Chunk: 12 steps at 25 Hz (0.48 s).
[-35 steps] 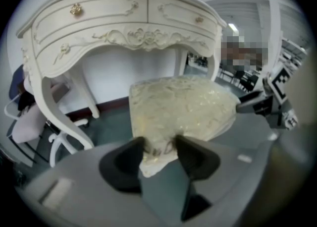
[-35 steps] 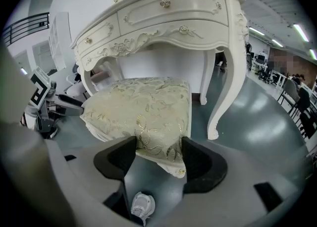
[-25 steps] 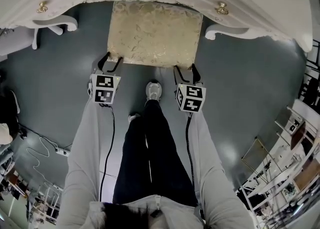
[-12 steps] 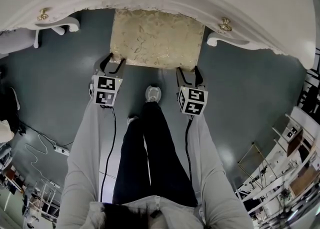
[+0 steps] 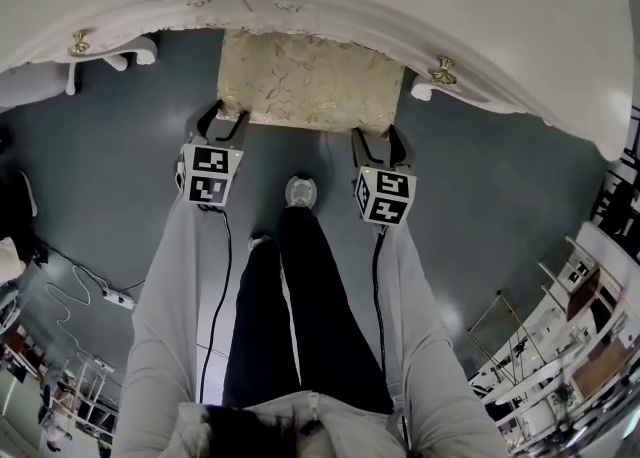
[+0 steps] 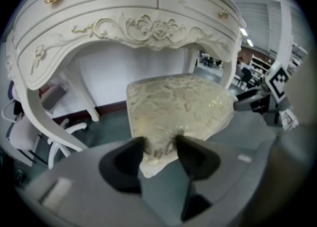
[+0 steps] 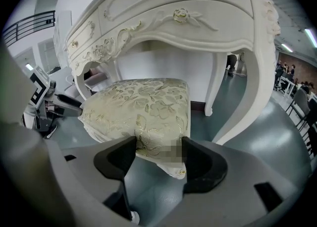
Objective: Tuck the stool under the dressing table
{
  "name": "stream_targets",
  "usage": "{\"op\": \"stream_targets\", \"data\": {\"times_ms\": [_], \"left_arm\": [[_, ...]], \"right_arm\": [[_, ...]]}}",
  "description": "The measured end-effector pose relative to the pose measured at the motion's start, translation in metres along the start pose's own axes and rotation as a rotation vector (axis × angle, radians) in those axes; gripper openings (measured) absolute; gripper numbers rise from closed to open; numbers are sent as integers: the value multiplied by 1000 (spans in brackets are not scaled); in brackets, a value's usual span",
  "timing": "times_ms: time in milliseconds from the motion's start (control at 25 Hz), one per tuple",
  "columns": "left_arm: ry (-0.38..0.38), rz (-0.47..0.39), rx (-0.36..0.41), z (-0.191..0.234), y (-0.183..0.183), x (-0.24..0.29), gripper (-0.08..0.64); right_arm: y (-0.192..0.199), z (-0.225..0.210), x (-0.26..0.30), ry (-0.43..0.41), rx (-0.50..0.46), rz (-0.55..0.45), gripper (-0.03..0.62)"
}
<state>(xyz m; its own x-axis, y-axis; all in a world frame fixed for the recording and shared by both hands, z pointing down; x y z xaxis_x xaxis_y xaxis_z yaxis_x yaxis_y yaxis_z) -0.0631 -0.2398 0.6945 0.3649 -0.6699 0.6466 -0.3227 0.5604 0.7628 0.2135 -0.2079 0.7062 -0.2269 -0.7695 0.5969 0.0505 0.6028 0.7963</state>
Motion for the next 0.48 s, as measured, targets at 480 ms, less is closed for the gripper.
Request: {"op": "stream_targets", "data": {"times_ms": [480], "left_arm": [[-83,-14,66,35,-57,34,189]], "right_arm": [[-57,-9,41,-6,27,-60,296]]}}
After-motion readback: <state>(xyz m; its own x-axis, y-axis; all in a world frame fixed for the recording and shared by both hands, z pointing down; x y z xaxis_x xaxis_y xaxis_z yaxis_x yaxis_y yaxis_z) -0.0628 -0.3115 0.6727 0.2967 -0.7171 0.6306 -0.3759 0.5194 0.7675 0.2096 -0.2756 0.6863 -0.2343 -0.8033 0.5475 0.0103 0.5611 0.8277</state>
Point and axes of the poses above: the fingertips, and each gripper's own axes: x forward along the fingers, z to its left, y out of its underside, the point moved 2 cm from there along -x, backward along the fingers, and after that the axes turned 13 degrees about -z, right-handed, at the moved point
